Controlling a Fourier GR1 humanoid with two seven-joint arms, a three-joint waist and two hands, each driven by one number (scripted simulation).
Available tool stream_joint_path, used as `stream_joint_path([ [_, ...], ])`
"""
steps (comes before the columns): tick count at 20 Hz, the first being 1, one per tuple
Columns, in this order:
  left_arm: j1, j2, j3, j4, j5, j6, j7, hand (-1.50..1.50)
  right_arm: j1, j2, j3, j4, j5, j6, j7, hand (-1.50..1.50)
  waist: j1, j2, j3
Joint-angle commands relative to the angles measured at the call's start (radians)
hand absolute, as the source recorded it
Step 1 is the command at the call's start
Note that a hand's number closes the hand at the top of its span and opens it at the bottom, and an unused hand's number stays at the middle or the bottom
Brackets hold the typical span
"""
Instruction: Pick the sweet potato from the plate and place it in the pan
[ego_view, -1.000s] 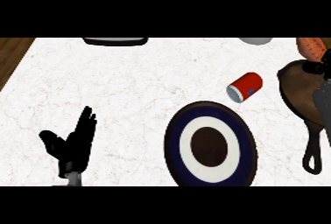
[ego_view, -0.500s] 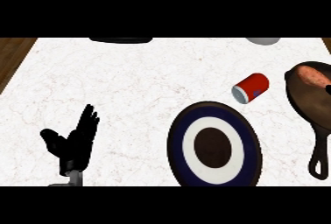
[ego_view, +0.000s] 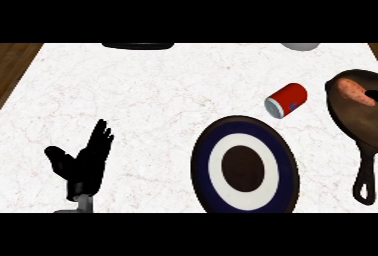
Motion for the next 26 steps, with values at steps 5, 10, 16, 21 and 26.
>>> stream_joint_path([
  [5, 0.024, -0.003, 0.009, 0.027, -0.003, 0.012, 0.005, 0.0, -0.002, 0.012, -0.266, -0.056, -0.329, 0.123, -0.307, -1.5, -0.035, -0.008, -0.005],
  [10, 0.034, -0.017, 0.001, 0.026, -0.005, 0.018, 0.008, 0.0, 0.047, -0.021, -0.376, -0.029, -0.476, 0.337, -0.43, -1.5, -0.045, -0.015, -0.008],
  [16, 0.074, -0.006, 0.003, -0.022, -0.005, 0.016, 0.021, 0.0, 0.187, -0.037, -0.399, -0.026, -0.567, 0.587, -0.575, -1.5, -0.056, -0.026, -0.012],
  [21, 0.032, -0.016, 0.013, -0.024, -0.017, 0.061, 0.074, 0.0, 0.276, -0.021, -0.347, -0.11, -0.604, 0.708, -0.577, -1.5, -0.07, -0.032, -0.015],
  [26, 0.03, 0.014, 0.072, 0.065, 0.022, -0.013, -0.017, 0.0, 0.366, 0.126, -0.295, -0.361, -0.664, 0.643, -0.454, -1.5, -0.08, -0.035, -0.017],
])
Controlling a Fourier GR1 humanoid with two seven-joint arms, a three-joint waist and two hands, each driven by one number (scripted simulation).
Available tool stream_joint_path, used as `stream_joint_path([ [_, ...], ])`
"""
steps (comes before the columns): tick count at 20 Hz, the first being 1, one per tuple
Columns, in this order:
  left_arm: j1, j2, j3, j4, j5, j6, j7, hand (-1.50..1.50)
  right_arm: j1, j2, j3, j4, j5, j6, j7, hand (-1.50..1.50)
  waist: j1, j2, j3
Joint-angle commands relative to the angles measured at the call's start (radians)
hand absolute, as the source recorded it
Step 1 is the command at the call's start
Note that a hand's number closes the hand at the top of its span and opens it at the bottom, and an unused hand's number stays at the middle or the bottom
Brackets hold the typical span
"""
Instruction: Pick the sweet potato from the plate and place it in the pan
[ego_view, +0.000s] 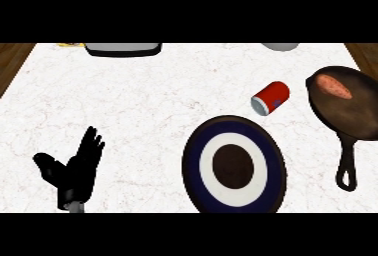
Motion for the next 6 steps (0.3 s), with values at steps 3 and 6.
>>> stream_joint_path([
  [3, -0.032, -0.004, 0.026, 0.091, 0.001, -0.002, -0.021, 0.0, 0.125, 0.144, 0.05, -0.298, -0.062, -0.034, 0.142, -1.5, -0.012, 0.001, -0.005],
  [6, 0.005, -0.028, -0.013, 0.035, -0.027, 0.02, -0.006, 0.0, 0.234, 0.141, 0.047, -0.425, -0.107, -0.001, 0.188, -1.5, -0.003, 0.004, -0.003],
])
